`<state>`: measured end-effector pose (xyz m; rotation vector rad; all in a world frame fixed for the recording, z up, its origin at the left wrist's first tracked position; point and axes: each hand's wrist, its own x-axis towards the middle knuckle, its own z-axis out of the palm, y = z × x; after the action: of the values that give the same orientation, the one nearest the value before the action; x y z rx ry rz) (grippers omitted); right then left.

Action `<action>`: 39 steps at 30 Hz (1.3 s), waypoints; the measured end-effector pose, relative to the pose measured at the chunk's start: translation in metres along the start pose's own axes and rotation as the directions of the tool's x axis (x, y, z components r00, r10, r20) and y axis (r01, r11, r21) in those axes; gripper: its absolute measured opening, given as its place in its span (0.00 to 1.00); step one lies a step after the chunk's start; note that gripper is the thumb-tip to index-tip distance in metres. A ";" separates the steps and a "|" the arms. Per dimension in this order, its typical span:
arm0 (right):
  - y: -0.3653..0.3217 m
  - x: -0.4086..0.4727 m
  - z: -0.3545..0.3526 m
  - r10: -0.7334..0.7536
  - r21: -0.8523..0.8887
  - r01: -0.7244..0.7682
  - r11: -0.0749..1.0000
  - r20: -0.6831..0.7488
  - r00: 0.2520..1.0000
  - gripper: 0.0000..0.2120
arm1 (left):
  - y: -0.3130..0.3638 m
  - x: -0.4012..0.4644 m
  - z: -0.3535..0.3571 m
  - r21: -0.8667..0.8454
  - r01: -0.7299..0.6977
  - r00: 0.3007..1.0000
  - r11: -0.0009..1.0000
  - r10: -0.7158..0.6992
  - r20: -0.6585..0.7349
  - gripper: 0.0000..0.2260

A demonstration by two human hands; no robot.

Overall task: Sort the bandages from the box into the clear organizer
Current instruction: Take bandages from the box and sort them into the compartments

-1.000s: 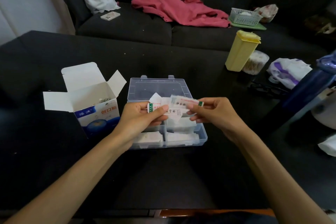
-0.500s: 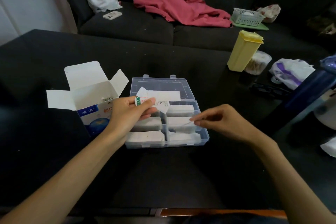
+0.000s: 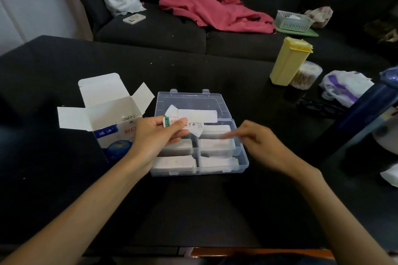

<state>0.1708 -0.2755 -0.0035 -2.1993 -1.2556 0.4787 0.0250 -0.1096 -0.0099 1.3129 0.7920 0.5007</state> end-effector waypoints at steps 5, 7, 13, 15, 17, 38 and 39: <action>-0.023 0.006 0.001 0.336 0.611 -0.235 0.756 -0.053 0.940 0.14 | -0.005 -0.009 0.009 0.045 0.013 0.992 0.999 -0.018 0.126 0.07; -0.023 0.007 0.005 0.350 0.592 -0.250 0.766 -0.059 0.935 0.10 | -0.004 -0.012 0.013 0.022 0.048 0.980 0.999 -0.052 0.191 0.08; -0.016 0.002 -0.008 0.394 0.769 -0.303 0.562 0.074 0.916 0.10 | 0.001 -0.012 0.015 -0.061 0.159 0.956 0.985 -0.139 0.257 0.08; -0.013 0.000 -0.011 0.388 0.751 -0.322 0.576 0.095 0.917 0.11 | 0.000 -0.010 0.014 -0.058 0.159 0.961 0.986 -0.141 0.238 0.09; -0.012 -0.002 -0.014 0.402 0.741 -0.314 0.594 0.065 0.913 0.09 | 0.000 -0.009 0.012 -0.058 0.143 0.967 0.988 -0.126 0.222 0.09; -0.018 0.000 0.014 0.094 -0.478 -0.107 0.872 -0.050 0.994 0.05 | -0.003 0.001 0.004 0.220 0.014 0.995 0.975 -0.037 0.097 0.07; -0.017 0.000 0.013 0.081 -0.487 -0.091 0.869 -0.042 0.996 0.06 | -0.003 0.002 0.004 0.241 0.010 0.994 0.970 -0.036 0.104 0.10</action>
<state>0.1525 -0.2647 -0.0036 -2.6806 -1.3872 0.1773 0.0291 -0.1120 -0.0133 1.5400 0.7942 0.3185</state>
